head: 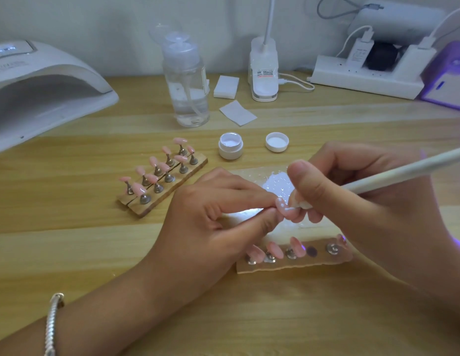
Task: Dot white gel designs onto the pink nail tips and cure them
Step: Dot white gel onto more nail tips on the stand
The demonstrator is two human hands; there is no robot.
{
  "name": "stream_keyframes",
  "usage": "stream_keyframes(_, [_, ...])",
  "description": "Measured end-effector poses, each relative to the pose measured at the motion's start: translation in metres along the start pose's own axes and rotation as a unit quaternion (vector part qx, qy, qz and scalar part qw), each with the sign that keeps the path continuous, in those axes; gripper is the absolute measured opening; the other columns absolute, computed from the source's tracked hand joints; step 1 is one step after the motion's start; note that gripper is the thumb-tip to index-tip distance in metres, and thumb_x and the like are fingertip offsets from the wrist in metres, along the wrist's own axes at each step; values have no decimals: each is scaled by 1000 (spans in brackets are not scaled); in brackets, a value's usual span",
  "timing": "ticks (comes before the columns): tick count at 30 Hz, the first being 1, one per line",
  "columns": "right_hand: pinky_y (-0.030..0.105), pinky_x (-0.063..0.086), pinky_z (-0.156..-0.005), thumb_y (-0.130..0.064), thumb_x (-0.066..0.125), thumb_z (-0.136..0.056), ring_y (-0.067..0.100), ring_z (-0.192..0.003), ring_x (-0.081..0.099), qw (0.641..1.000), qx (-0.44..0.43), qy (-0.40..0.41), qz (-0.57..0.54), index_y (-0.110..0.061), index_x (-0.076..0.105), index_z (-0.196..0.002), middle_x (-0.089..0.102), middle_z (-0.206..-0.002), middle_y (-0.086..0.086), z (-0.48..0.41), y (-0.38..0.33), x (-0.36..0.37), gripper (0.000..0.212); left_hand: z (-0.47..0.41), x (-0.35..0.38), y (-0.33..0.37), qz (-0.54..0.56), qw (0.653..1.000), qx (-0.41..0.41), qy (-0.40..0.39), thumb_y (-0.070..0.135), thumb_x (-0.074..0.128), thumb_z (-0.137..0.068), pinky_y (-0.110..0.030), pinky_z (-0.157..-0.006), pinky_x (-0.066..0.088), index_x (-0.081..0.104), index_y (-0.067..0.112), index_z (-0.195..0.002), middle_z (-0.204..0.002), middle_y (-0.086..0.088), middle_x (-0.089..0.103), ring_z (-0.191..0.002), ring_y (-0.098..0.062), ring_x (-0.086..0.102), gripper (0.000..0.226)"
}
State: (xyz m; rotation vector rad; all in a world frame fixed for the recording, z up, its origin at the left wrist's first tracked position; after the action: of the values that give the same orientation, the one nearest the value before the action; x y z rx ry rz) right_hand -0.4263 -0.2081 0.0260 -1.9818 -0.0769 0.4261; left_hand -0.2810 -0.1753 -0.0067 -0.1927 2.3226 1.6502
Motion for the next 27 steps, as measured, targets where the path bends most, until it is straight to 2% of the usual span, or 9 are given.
stream_keyframes(5, [33, 48, -43, -34, 66, -88, 19, -50, 63, 1000, 1, -2, 5, -17, 66, -65, 68, -58, 0, 0, 0, 0, 28, 0, 0, 0, 6, 1000, 4, -1, 7, 76, -84, -23, -42, 54, 82, 17, -89, -87, 8, 74, -92, -24, 59, 12])
stream_keyframes(13, [16, 46, -48, -32, 66, -87, 8, -49, 62, 1000, -2, -10, 6, -18, 66, -64, 68, -58, -2, 0, 2, 1, 27, -1, -1, -1, -20, 1000, 10, 2, 13, 76, -84, -25, -46, 55, 82, 20, -89, -89, 9, 74, -90, -25, 62, 11])
stream_keyframes(18, [15, 47, -49, -31, 66, -88, 10, -51, 65, 1000, -8, -13, -2, -21, 66, -64, 66, -56, -7, 0, 1, 1, 26, 0, -1, -2, -5, 1000, 2, 2, 14, 74, -84, -27, -43, 55, 82, 19, -89, -88, 8, 74, -88, -27, 63, 11])
stream_keyframes(27, [14, 47, -51, -29, 66, -89, 10, -52, 66, 1000, -7, -16, -7, -17, 66, -63, 67, -57, -5, 0, 3, 1, 28, -1, -1, 0, -27, 1000, 15, 8, 16, 75, -83, -24, -46, 55, 82, 22, -89, -87, 11, 74, -88, -23, 62, 11])
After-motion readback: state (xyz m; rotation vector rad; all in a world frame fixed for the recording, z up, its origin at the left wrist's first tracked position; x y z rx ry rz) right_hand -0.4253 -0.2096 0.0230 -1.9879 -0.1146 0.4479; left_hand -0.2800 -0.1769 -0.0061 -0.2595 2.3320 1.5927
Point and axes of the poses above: each hand's wrist, its own z-axis away from the middle knuckle, its own x-axis out of the palm, y = z × x, the point moved 7 cm from there along -z, towards the middle knuckle
